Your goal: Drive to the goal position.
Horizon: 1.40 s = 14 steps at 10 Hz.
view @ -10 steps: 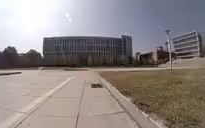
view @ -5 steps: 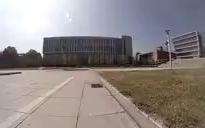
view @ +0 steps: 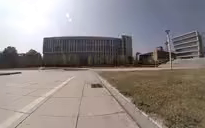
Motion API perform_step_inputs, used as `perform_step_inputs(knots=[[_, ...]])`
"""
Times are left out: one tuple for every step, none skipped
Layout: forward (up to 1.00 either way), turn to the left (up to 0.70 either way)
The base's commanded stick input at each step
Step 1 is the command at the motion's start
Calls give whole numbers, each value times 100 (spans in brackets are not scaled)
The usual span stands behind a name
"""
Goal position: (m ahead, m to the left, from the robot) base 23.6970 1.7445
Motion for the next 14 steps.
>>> perform_step_inputs(knots=[[4,0],[4,0],[4,0],[4,0],[4,0],[4,0],[4,0],[4,0],[4,0],[4,0],[4,0],[4,0],[4,0],[4,0]])
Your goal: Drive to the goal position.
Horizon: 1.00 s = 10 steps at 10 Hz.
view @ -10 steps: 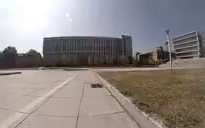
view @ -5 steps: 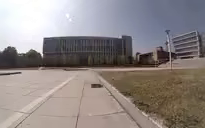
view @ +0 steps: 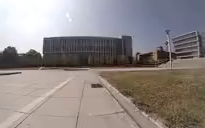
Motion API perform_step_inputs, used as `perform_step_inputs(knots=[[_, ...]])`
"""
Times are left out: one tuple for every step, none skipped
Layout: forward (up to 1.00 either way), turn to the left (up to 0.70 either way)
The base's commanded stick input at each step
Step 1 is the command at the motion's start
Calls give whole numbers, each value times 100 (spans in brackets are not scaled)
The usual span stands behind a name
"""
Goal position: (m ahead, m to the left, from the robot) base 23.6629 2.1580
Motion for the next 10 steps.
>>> perform_step_inputs(knots=[[4,0],[4,0],[4,0],[4,0],[4,0],[4,0],[4,0],[4,0],[4,0],[4,0]])
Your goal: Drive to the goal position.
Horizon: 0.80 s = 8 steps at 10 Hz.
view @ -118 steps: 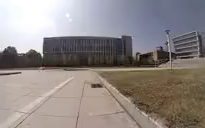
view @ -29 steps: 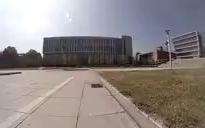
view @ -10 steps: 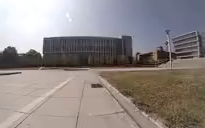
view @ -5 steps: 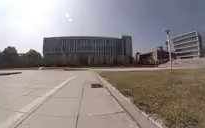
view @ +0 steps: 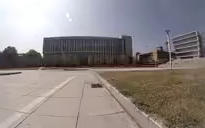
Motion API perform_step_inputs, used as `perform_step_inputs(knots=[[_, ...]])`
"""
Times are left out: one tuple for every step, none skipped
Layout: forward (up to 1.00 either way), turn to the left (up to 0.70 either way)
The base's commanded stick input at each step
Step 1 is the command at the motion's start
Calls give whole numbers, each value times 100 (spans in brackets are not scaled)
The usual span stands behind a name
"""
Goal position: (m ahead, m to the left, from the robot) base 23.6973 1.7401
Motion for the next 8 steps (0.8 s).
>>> perform_step_inputs(knots=[[4,0],[4,0],[4,0],[4,0],[4,0],[4,0],[4,0],[4,0]])
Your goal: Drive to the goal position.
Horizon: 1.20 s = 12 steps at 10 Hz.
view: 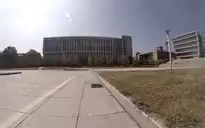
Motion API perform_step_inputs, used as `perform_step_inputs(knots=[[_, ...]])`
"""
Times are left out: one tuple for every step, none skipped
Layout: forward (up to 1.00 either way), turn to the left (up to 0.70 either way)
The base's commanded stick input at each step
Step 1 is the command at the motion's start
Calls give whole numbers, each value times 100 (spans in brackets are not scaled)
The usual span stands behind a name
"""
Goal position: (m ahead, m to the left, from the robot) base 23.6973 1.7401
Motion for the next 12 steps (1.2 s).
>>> perform_step_inputs(knots=[[4,0],[4,0],[4,0],[4,0],[4,0],[4,0],[4,0],[4,0],[4,0],[4,0],[4,0],[4,0]])
